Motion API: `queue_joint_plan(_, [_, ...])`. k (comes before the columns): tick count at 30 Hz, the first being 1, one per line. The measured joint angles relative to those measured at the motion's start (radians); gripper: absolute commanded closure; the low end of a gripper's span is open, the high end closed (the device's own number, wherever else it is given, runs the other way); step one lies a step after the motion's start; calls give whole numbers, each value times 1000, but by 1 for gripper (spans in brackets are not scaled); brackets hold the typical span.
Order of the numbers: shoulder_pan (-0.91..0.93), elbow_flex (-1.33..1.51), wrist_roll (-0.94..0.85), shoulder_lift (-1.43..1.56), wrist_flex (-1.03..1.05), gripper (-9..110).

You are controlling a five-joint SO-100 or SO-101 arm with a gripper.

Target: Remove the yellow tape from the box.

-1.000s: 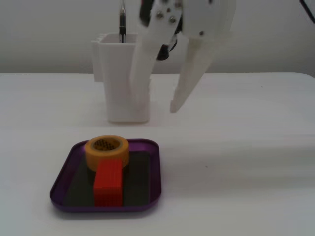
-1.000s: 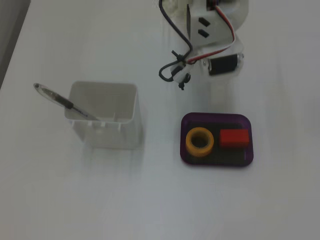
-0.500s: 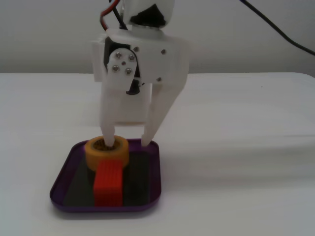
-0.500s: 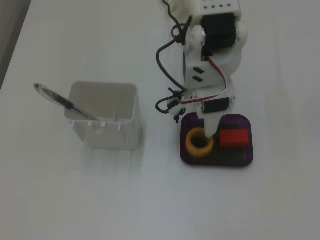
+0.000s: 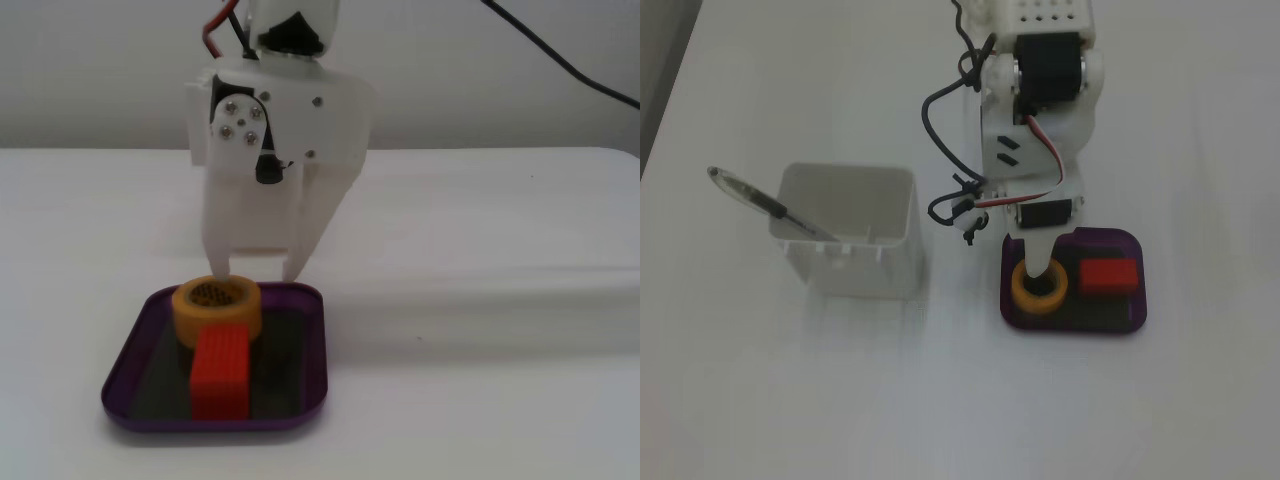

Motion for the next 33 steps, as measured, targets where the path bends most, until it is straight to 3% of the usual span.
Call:
queue_joint_plan(26, [-9,-18,3,-109,-2,89])
queue_joint_plan(33, [-11,-20,3,-109,-2,102])
